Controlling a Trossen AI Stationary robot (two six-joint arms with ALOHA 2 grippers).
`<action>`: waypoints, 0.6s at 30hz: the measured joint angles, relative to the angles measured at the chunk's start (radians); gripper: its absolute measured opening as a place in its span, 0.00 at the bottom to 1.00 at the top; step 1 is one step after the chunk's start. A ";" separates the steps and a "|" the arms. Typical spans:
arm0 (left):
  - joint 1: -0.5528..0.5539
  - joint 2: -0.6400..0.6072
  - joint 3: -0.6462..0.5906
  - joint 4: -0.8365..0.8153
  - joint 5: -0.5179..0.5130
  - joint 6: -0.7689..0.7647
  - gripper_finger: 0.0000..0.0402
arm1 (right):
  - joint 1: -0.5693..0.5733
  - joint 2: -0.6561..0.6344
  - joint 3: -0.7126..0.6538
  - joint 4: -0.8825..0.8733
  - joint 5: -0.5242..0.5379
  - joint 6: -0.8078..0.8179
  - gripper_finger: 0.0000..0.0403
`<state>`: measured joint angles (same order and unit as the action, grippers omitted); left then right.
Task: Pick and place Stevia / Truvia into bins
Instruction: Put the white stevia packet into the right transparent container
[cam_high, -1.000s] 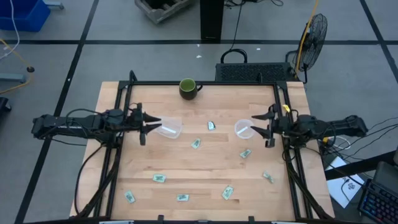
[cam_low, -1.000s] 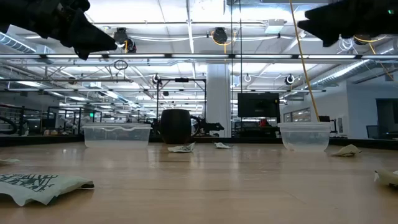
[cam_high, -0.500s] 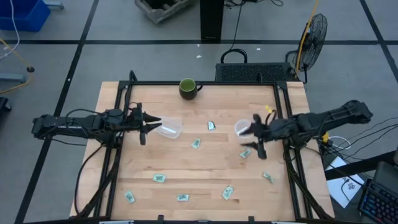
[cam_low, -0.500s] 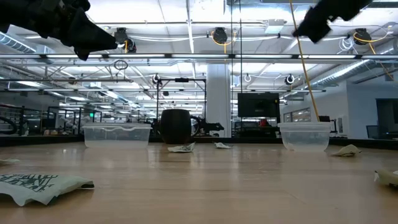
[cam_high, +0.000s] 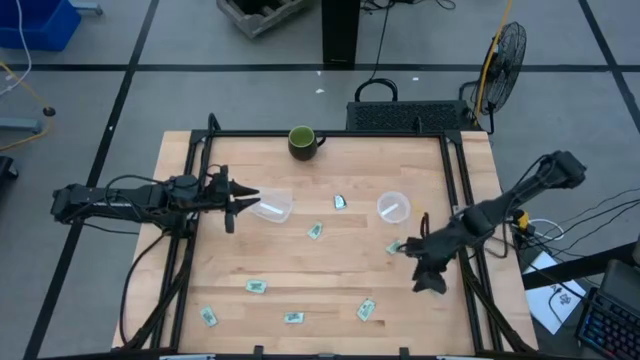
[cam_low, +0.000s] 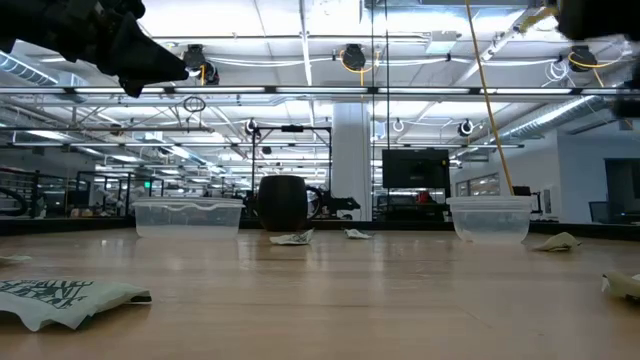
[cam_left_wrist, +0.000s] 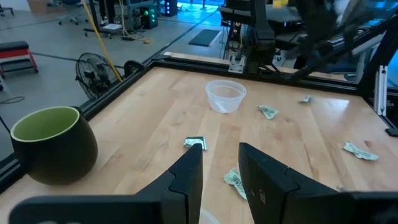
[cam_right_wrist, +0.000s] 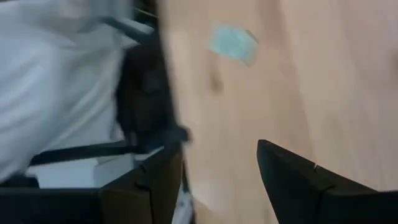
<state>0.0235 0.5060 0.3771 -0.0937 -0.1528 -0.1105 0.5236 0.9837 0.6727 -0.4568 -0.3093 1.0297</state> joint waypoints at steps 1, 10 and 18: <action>0.000 0.000 0.000 0.000 -0.005 0.001 0.27 | 0.009 0.009 -0.027 -0.002 0.009 0.045 0.49; 0.000 0.000 0.000 0.015 -0.033 0.000 0.27 | 0.047 0.036 -0.192 0.008 -0.192 0.373 0.49; 0.000 0.000 0.000 0.081 -0.033 0.000 0.27 | 0.064 0.036 -0.219 0.011 -0.100 0.400 0.49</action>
<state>0.0235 0.5060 0.3771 -0.0130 -0.1859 -0.1101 0.5877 1.0199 0.4536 -0.4459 -0.4090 1.4299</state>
